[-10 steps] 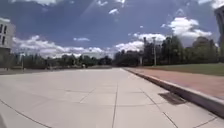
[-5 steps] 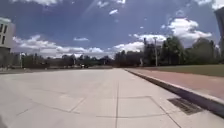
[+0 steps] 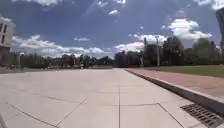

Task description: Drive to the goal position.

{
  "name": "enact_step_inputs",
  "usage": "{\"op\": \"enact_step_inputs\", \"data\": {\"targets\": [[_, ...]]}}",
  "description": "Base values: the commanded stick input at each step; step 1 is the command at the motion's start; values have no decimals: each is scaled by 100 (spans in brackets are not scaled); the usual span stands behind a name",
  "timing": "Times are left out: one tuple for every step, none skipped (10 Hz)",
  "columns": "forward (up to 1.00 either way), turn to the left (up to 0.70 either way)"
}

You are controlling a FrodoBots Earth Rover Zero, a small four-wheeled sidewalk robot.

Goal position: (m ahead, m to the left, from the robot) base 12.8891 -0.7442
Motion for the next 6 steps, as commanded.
{"op": "enact_step_inputs", "data": {"targets": [[70, 0], [70, 0], [70, 0], [70, 0], [70, 0], [70, 0]]}}
